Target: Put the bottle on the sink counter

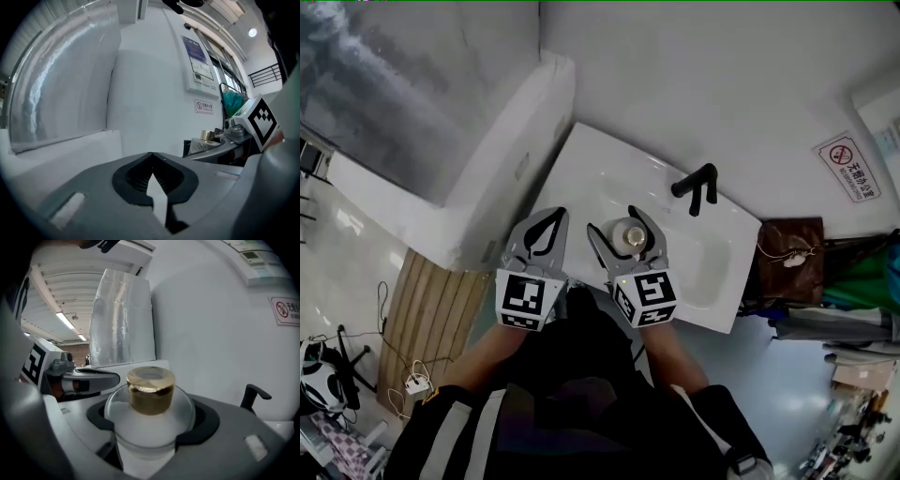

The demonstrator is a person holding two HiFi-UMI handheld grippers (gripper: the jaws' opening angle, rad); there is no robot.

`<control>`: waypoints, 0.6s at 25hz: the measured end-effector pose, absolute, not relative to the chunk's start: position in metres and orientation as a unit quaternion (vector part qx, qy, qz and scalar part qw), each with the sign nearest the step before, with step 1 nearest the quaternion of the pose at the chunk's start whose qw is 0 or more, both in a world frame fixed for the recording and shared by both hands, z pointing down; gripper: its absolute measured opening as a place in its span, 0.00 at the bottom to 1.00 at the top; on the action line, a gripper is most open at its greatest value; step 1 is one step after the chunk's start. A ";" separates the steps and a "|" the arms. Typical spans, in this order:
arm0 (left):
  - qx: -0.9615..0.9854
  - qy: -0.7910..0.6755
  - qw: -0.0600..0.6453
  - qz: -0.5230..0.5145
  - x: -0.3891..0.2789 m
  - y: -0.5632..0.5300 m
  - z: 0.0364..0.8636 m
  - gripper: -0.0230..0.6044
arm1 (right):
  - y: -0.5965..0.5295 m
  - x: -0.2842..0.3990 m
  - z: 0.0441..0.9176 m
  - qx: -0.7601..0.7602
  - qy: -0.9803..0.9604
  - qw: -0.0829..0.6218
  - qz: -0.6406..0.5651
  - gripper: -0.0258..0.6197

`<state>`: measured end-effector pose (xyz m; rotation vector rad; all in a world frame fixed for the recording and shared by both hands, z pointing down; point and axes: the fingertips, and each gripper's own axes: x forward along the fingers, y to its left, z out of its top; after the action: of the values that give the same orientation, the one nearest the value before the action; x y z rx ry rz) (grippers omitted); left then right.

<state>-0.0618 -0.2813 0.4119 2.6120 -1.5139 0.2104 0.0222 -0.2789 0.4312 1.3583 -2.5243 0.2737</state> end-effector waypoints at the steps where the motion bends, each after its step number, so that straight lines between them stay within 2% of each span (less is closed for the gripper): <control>1: 0.860 -0.502 0.059 0.072 -0.061 -0.289 0.414 0.04 | -0.287 0.022 0.433 0.465 -0.870 0.132 0.096 0.57; 15: 0.844 -0.514 0.091 0.119 -0.045 -0.381 0.468 0.04 | -0.400 0.029 0.481 0.455 -0.870 0.151 0.117 0.57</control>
<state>-0.0453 -0.3811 0.4685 2.5085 -1.5285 0.3525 0.0293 -0.4000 0.4815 1.3051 -2.4973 0.3360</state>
